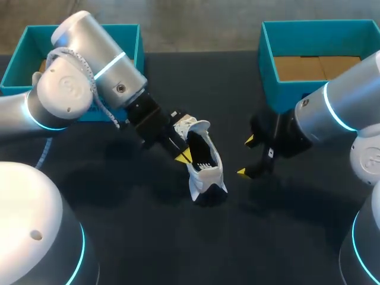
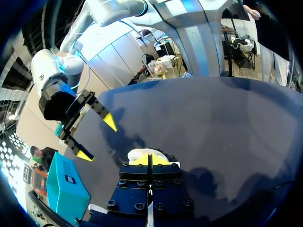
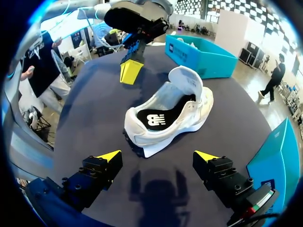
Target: Take the shoe out of the shoebox, open the shoe tongue, remove and reinsert the insole, then place the shoe into the shoebox
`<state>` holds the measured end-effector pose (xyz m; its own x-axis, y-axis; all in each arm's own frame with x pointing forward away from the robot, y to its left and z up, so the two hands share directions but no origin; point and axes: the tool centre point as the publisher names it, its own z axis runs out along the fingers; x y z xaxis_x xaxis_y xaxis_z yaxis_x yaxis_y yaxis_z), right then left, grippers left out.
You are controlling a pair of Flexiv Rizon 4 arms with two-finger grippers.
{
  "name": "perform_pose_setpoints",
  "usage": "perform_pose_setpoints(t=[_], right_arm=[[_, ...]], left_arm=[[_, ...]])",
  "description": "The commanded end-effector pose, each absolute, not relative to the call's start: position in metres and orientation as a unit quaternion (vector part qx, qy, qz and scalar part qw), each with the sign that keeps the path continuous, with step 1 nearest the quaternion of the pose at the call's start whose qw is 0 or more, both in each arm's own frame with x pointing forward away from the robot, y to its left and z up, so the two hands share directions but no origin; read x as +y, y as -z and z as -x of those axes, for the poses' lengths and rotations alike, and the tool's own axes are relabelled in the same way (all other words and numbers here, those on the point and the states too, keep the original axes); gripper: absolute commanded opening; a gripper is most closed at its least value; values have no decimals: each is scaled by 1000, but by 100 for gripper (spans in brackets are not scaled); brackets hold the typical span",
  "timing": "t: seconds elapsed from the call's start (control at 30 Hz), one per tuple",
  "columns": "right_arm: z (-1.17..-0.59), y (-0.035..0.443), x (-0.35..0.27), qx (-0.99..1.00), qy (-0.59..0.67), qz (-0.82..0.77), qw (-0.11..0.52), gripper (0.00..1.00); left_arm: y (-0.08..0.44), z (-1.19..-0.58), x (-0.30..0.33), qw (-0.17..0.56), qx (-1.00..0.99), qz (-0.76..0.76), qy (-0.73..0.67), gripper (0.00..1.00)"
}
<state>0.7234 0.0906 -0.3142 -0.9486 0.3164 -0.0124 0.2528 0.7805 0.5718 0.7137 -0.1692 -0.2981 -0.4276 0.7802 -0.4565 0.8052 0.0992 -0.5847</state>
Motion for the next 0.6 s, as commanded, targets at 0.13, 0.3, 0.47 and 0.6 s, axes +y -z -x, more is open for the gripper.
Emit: perform_pose_setpoints(t=[0.13,0.3,0.47,0.6], right_arm=[[-730,289,81,949,-274,-150,54,100],[-733,266,65,952,-258,-153,64,100],[-732,246,47,955,-241,-160,65,100],[-730,231,35,959,-228,-155,56,100]], left_arm=[[289,-722,-155,-15,736,-557,385,0],[279,-722,-153,-32,726,-575,376,0],[280,-721,-163,-56,715,-599,356,0],[285,-722,-172,-64,715,-617,323,0]])
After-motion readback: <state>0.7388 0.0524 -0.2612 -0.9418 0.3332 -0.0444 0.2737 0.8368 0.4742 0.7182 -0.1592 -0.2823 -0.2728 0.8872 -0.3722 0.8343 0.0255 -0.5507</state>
